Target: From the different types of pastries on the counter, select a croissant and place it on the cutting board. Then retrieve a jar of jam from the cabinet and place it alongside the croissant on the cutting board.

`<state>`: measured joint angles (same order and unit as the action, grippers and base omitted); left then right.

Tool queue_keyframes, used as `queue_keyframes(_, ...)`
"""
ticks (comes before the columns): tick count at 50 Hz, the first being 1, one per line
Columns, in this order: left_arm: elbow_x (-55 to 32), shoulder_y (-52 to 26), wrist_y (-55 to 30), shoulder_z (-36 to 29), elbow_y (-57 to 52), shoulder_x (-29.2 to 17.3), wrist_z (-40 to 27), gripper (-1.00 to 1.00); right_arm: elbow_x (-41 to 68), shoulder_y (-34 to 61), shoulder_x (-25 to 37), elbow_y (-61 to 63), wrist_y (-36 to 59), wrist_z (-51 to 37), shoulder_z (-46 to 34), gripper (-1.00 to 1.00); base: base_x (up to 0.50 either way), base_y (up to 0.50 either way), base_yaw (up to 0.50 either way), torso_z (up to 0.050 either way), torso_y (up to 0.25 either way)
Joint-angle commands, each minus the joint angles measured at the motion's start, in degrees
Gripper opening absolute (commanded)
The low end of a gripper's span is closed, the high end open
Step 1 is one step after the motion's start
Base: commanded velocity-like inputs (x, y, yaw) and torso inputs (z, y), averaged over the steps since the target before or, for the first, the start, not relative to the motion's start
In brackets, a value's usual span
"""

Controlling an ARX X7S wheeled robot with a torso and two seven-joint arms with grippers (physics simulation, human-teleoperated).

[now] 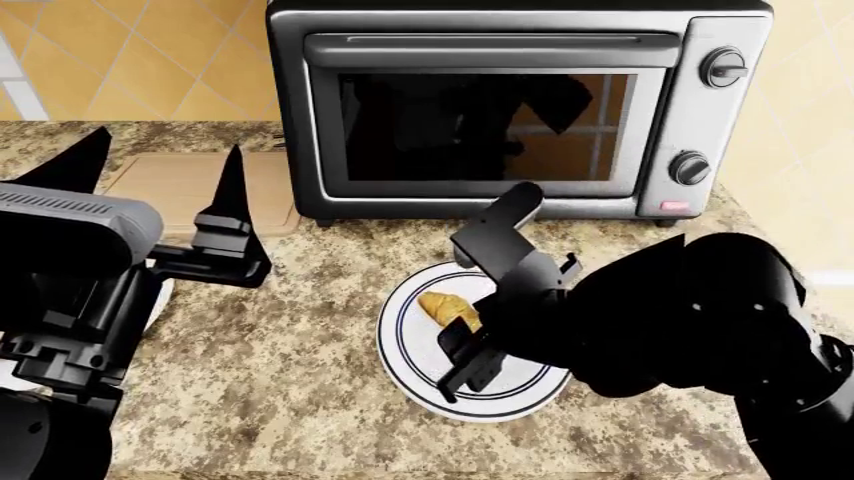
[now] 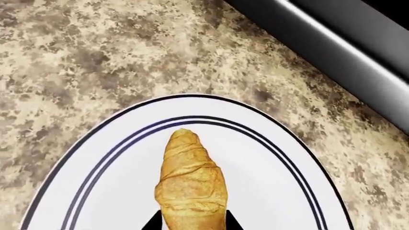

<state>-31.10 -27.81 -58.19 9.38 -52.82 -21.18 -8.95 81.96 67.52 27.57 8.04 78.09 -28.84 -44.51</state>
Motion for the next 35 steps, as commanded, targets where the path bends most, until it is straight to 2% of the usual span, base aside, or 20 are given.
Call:
queue_keyframes(1,-0.5,0.03,0.22,0.1,0.13,0.01,-0.44,1.0,3.81,1.75,0.78,2.95,-0.58,-3.06,2.51,-1.0,0.0,0.0,0.0,0.0,0.0)
queue_keyframes(12,-1.6,-1.01,-0.58,1.38,0.29,-0.61,-0.81,1.0,17.75,8.1,4.29,11.29,-2.26,-13.33,10.08,-1.0,0.0,0.0,0.0,0.0,0.0)
queue_keyframes(19,-1.68,-0.71,-0.5,1.94,0.38,-1.22,-1.0,1.0,20.34,9.14,7.78,19.73,-4.92,-18.48,13.89,-1.0,0.0,0.02,0.0,0.0,0.0)
queue_keyframes(26,-3.09,-1.31,-1.84,3.57,-0.1,-1.9,-1.18,1.0,22.61,9.61,10.48,24.37,-8.38,-21.65,17.82,-1.0,0.0,0.5,0.0,0.0,0.0)
queue_keyframes(35,-5.89,-3.11,-4.64,5.91,-1.34,-2.73,-2.07,1.0,25.62,12.55,11.92,25.77,-9.77,-24.88,18.86,-1.0,0.0,0.5,0.0,0.0,0.0)
